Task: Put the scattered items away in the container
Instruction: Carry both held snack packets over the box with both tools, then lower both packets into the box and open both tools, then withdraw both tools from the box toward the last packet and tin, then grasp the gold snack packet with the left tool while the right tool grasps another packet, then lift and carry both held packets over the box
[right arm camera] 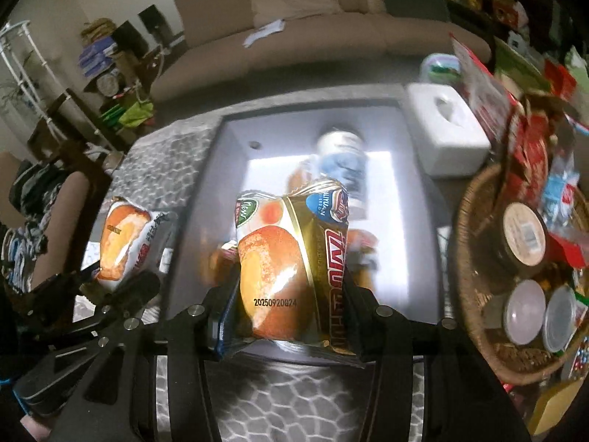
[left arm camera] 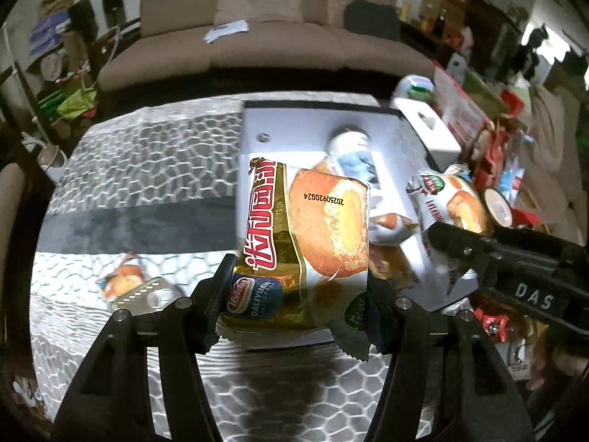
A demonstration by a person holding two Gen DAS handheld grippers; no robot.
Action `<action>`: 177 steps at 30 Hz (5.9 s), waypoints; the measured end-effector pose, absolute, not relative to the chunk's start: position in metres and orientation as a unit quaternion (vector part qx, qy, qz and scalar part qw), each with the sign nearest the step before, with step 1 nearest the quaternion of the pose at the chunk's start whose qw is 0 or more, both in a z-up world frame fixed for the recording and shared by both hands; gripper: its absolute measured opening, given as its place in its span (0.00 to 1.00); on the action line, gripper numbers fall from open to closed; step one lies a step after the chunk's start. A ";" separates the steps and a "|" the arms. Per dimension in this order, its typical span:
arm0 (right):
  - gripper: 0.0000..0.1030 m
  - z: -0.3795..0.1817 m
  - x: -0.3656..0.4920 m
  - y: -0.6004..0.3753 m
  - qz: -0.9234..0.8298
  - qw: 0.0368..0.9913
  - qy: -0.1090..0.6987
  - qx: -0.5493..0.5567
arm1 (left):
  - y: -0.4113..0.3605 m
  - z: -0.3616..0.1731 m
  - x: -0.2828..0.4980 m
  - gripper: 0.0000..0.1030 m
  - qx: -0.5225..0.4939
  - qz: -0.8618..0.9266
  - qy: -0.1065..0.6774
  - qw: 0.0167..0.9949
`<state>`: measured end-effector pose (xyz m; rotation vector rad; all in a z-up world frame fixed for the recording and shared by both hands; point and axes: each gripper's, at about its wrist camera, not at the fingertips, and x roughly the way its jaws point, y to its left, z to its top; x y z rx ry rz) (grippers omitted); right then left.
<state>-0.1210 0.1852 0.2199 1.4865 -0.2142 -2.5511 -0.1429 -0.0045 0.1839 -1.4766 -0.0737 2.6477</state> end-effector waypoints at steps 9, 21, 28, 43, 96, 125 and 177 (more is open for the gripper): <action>0.47 0.185 -0.124 0.219 -0.847 0.083 -0.074 0.520 | 0.041 0.150 -0.156 0.56 -0.511 0.858 -0.005 0.061; 0.47 0.157 -0.135 0.213 -0.838 0.085 -0.067 0.534 | 0.042 0.110 -0.167 0.56 -0.536 0.843 -0.001 0.048; 0.47 0.144 -0.139 0.214 -0.836 0.078 -0.065 0.540 | 0.040 0.098 -0.171 0.56 -0.543 0.838 0.001 0.043; 0.49 0.140 -0.141 0.216 -0.836 0.073 -0.063 0.540 | 0.041 0.087 -0.171 0.57 -0.554 0.832 0.004 0.031; 0.64 0.228 -0.105 0.096 -0.867 0.119 -0.030 0.482 | -0.163 0.190 -0.101 0.79 -0.487 0.870 -0.045 -0.063; 0.82 0.127 -0.177 -0.117 -0.803 0.213 -0.027 0.556 | -0.334 0.034 -0.096 0.89 -0.535 0.823 -0.188 -0.025; 0.20 0.123 -0.176 -0.159 -0.753 0.306 -0.100 0.574 | -0.333 0.078 -0.117 0.33 -0.475 0.843 -0.254 0.015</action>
